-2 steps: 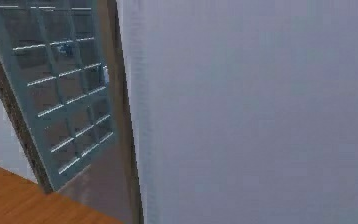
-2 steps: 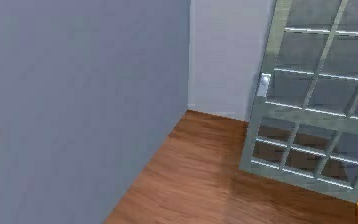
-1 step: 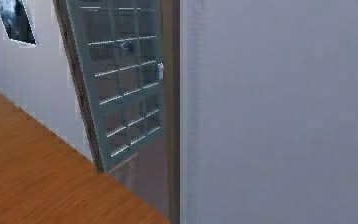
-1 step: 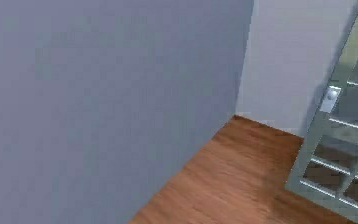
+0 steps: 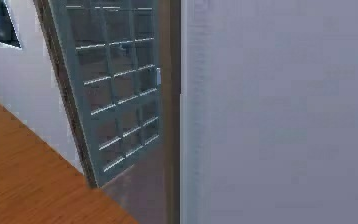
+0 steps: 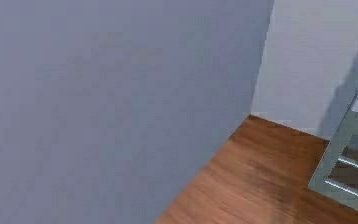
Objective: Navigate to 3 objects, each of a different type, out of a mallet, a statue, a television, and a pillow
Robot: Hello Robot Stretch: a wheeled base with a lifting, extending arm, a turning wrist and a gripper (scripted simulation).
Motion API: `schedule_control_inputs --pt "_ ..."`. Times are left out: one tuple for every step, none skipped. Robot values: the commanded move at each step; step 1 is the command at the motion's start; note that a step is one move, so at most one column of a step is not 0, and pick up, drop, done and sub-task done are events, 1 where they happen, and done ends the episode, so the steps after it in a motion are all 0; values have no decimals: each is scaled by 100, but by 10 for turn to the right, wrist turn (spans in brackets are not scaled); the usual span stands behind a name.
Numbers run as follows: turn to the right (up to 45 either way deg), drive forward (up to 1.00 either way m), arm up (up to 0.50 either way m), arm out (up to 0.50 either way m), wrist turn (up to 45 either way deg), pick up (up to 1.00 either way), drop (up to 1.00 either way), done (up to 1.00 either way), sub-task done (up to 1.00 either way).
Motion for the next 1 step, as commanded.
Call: schedule_control_inputs --pt "-330 0 0 0 0 0 0 0 0"
